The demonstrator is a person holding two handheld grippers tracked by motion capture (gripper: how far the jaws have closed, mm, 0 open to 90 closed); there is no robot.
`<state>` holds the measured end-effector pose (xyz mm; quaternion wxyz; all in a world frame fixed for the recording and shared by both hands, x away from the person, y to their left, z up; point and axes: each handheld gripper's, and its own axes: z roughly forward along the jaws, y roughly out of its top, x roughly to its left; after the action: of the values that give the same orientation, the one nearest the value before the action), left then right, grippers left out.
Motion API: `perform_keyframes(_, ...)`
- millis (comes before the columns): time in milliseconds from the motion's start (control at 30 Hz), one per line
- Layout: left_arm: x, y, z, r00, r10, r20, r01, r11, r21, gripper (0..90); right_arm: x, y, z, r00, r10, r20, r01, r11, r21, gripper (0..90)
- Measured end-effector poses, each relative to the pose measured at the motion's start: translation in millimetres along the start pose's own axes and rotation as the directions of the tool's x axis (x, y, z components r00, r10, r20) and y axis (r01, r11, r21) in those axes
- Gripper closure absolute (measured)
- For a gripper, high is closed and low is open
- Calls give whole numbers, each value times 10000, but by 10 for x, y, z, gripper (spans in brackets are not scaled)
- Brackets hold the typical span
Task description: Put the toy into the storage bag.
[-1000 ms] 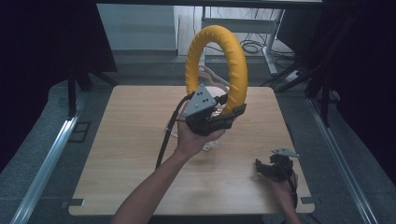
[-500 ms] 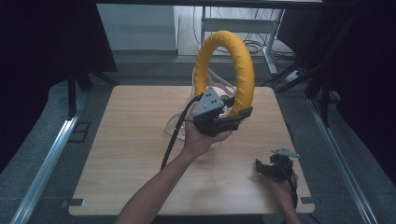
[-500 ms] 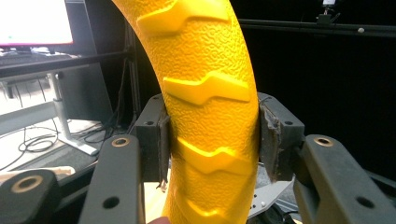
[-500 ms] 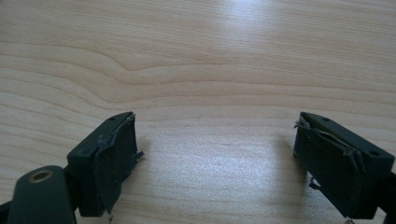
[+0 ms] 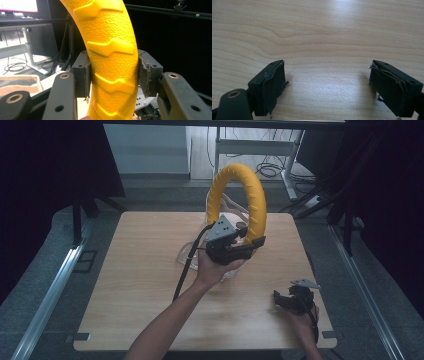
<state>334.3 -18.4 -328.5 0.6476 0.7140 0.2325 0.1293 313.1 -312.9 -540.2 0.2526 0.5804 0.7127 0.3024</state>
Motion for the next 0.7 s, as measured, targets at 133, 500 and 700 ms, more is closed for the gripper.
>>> perform_keyframes(133, 58, -67, 31, 10000, -71, -43, 72, 9998, 164, 512, 2, 0, -1, 10000, 23, -6, -23, 10000, 14, 136)
perform_keyframes(500, 219, -252, 93, 9982, -572, -195, 582, 9969, 532, 511, 2, 0, -2, 10000, 23, -24, -23, 10000, 26, 136)
perform_keyframes(700, 269, -311, 110, 9965, -775, -317, 793, 9951, 590, 511, 2, 0, -2, 10000, 25, -22, -25, 10000, 26, 136)
